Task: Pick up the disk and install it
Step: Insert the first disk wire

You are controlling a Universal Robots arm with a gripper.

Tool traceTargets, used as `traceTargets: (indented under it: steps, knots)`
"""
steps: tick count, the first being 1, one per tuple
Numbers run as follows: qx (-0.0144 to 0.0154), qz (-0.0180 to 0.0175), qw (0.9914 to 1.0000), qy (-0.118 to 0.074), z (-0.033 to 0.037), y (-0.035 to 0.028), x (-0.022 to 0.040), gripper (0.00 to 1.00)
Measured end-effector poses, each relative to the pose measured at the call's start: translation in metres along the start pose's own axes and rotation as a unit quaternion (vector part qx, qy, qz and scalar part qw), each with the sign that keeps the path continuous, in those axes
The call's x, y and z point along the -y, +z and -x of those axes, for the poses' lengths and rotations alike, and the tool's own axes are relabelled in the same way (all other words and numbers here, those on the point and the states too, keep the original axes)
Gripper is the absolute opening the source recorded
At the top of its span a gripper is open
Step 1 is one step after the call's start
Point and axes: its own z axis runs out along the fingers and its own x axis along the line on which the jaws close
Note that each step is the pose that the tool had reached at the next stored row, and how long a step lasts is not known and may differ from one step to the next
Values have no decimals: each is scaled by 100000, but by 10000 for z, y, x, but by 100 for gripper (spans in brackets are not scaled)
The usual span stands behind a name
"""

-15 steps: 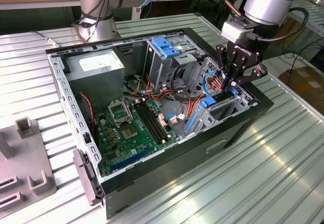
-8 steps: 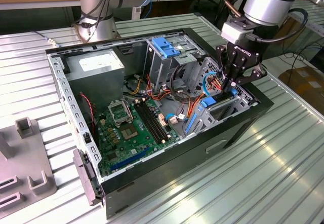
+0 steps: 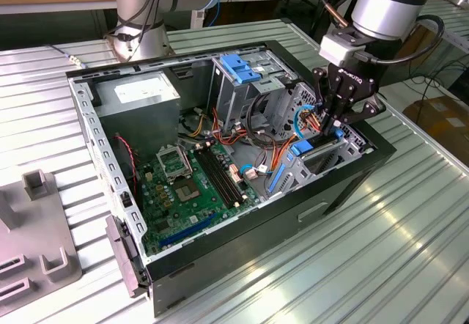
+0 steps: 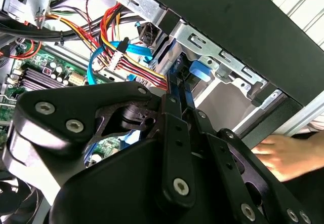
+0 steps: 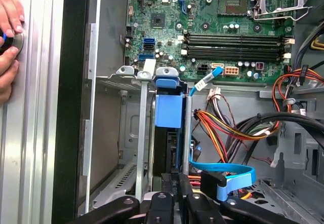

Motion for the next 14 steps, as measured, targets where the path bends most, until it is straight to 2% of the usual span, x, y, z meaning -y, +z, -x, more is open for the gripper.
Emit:
traceTargets:
  steps: [3,4,6,9,11,13,14]
  knots:
    - [49,-6,100000,-5,0,3,0,18]
    - [26,-4,100000,-1,-2,-10,0,24]
    - [14,-1,100000,0,-10,-87,-1,24]
    - [24,-1,100000,-2,-10,-94,-1,24]
    - [14,-1,100000,-1,-11,-96,-2,23]
    - [17,0,100000,-2,-11,-96,-1,10]
    - [13,0,100000,-1,-11,-97,-2,10]
